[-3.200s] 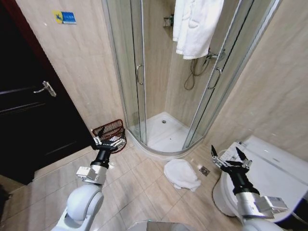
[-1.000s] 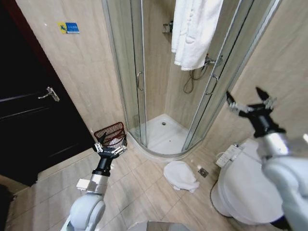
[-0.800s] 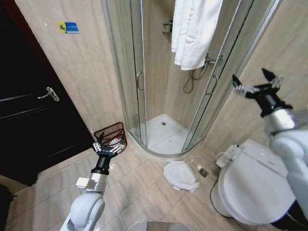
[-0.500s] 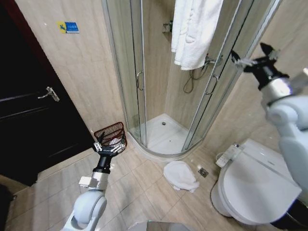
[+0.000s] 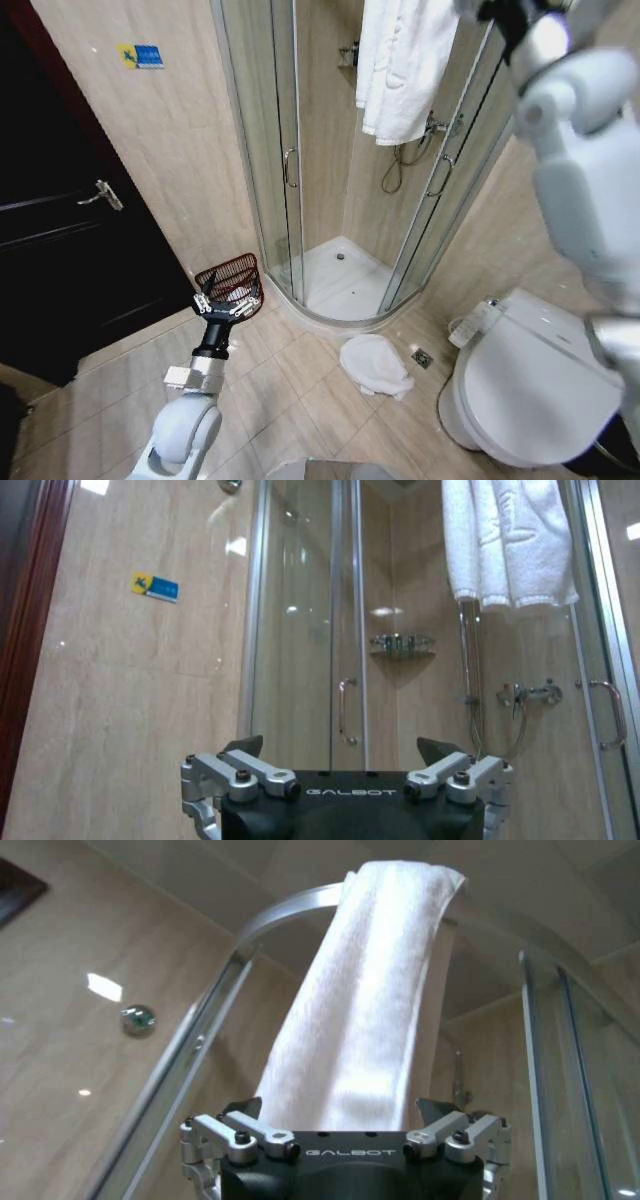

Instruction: Discard the used towel into the hamper.

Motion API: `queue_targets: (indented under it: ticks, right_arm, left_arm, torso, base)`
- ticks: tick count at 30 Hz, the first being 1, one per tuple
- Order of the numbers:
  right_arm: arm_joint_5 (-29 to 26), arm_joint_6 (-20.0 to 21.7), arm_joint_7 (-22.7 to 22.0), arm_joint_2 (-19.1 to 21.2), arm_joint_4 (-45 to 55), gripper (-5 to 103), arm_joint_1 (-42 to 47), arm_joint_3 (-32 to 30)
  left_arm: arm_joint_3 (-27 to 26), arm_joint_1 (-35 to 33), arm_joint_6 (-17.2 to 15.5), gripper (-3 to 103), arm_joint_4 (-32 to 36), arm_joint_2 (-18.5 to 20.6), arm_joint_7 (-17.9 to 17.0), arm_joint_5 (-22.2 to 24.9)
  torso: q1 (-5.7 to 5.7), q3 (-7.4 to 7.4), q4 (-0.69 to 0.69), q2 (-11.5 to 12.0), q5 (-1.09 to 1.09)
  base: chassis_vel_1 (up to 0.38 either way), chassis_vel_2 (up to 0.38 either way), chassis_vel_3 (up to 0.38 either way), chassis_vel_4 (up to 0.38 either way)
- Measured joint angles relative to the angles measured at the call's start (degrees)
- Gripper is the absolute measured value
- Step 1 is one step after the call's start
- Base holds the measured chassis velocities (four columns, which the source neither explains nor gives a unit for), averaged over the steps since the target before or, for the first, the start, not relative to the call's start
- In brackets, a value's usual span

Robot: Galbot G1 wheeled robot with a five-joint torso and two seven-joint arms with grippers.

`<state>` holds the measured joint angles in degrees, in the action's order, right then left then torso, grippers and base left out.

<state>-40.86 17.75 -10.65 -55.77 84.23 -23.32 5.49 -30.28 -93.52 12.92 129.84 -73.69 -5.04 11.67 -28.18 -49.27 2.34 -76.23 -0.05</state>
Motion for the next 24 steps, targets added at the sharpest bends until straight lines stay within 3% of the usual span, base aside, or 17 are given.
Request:
queue_targets:
  ticks: [7,24]
  right_arm:
    - [1.8,0.4,-3.4,-6.7,-12.2,100,-9.7,5.1]
    - [-1.0,1.4,-7.0,-12.1,-18.3,100,-13.2,5.3]
  left_arm:
    - [0.5,0.2,0.0,100,-0.1,-0.2,0.7,-0.3]
    - [0.3,-0.3,0.8,100,0.3,-0.2,0.6,-0.3]
  torso:
    - [0.0,0.0,-0.01,0.0,0.05]
    - [0.02,0.02,-0.02,0.0,0.04]
  base:
    - [0.0,0.0,0.0,0.0]
    - [0.0,0.0,0.0,0.0]
